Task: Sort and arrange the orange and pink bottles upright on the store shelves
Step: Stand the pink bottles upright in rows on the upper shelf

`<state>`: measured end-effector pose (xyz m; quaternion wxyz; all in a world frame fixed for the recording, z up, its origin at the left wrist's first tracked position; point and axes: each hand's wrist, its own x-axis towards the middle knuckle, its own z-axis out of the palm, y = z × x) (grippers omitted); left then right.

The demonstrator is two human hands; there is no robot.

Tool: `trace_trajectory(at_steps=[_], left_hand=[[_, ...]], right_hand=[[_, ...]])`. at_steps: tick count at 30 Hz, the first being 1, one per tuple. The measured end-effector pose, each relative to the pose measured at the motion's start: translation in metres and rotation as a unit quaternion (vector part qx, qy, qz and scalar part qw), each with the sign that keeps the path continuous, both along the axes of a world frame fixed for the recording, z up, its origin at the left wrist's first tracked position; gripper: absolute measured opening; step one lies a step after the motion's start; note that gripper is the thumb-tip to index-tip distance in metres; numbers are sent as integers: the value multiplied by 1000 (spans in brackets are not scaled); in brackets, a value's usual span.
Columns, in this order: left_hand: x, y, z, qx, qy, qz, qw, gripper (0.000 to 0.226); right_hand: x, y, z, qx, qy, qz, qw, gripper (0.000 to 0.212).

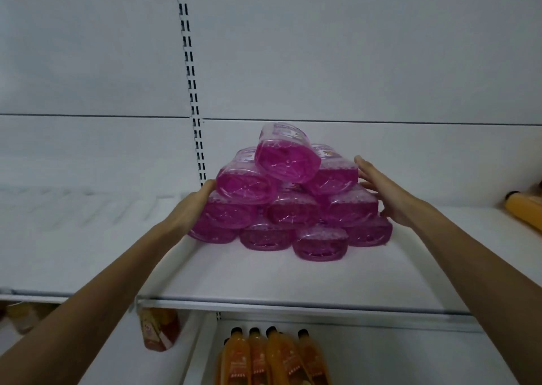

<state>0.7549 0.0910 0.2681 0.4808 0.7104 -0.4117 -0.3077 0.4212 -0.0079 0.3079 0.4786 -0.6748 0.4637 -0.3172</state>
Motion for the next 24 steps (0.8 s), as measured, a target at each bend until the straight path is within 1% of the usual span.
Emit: trace_trajectory(at_steps=[2, 5, 6, 9, 11, 14, 17, 19, 21, 24], left_hand=[[-12, 5, 6, -5, -11, -16, 1000, 70], [-21, 10, 8, -36, -26, -29, 999, 58], [-25, 12, 9, -40, -30, -35, 998, 57], [-31, 13, 9, -45, -34, -25, 998, 54], [-32, 12, 7, -51, -31, -16, 998, 51], [-39, 10, 7, -63, -17, -2, 998, 52], [-52, 5, 8, -59, -6, 1, 998, 53], [-66, 2, 9, -55, -14, -9, 998, 55], [-82, -4, 11, -48, -25, -22, 998, 53], [-107, -15, 13, -39, -37, -38, 998, 52]], right_hand=[[0, -5, -4, -4, 6, 7, 1000, 89], [-1, -10, -8, -10, 4, 10, 1000, 80], [0, -8, -8, -9, 8, 10, 1000, 75], [0, -8, -11, -12, 0, 15, 1000, 45], [-1, -11, -15, -27, -9, 13, 1000, 36], [-5, -19, -17, -53, -24, 7, 998, 32], [-18, -31, -20, -49, -52, 10, 997, 32], [-31, -35, -21, -47, -66, 6, 997, 33], [-49, -39, -23, -50, -62, -8, 997, 36], [-77, -42, -24, -63, -44, -21, 997, 46]])
